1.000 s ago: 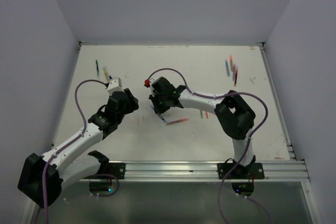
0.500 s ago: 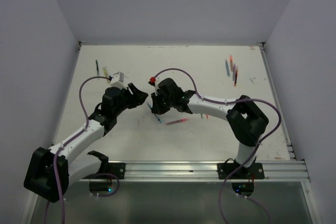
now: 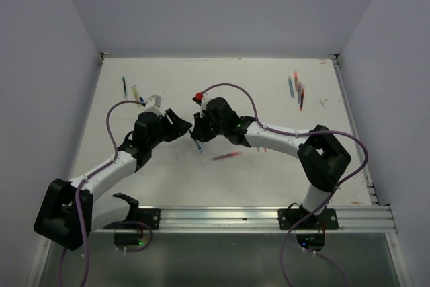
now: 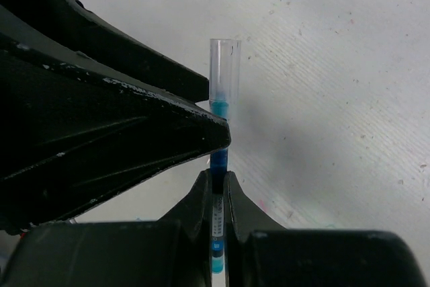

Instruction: Open the pen caps

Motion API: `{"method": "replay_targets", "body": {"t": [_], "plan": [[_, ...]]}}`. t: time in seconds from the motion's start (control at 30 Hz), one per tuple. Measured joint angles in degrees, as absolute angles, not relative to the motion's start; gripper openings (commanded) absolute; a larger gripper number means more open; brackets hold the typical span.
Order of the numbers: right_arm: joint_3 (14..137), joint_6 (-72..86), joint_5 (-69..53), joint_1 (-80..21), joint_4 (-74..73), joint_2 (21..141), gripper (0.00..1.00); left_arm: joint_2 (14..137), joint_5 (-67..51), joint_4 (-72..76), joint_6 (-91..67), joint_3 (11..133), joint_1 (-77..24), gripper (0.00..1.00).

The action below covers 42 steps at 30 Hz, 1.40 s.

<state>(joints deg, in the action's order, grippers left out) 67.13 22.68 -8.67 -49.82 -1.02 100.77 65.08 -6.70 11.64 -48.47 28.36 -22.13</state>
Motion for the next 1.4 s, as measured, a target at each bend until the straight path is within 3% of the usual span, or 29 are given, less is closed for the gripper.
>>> {"method": "replay_targets", "body": {"t": [0.27,0.47,0.57,0.6,0.63,0.77,0.8,0.97,1.23,1.33,1.4], "plan": [[66.1,23.4,-9.3,-49.9,0.6,100.1,0.0,65.8,-7.3,13.1,-49.1,28.4,-22.1,0.48],[66.1,23.4,-9.9,-49.9,0.9,99.6,0.0,65.8,-7.4,13.8,-49.3,28.4,-22.1,0.36],[66.1,23.4,-10.1,-49.9,0.9,99.5,0.0,65.8,-7.5,14.2,-49.6,28.4,-22.1,0.24],[66.1,23.4,-10.1,-49.9,0.9,99.4,0.0,65.8,-7.5,14.2,-49.5,28.4,-22.1,0.09],[66.1,23.4,-10.1,-49.9,0.9,99.4,0.0,65.8,-7.5,14.1,-49.9,28.4,-22.1,0.01],[66.0,23.4,-10.0,-49.9,1.1,99.4,0.02,65.8,-8.4,15.0,-50.2,28.4,-22.1,0.0],[66.0,23.4,-10.0,-49.9,1.1,99.4,0.12,65.8,-8.4,15.0,-50.2,28.4,-22.1,0.0],[66.0,23.4,-10.1,-49.9,1.1,99.4,0.23,65.8,-8.8,15.1,-50.2,28.4,-22.0,0.0],[66.8,23.8,-11.6,-49.9,1.6,101.6,0.24,64.7,-8.3,14.5,-50.2,28.4,-21.8,0.0],[66.8,23.9,-11.9,-49.9,1.8,102.4,0.0,64.7,-8.2,14.5,-50.2,28.4,-21.8,0.0],[66.9,23.9,-12.0,-49.9,1.8,102.5,0.0,64.8,-8.2,14.2,-50.2,28.4,-21.8,0.0]]}}
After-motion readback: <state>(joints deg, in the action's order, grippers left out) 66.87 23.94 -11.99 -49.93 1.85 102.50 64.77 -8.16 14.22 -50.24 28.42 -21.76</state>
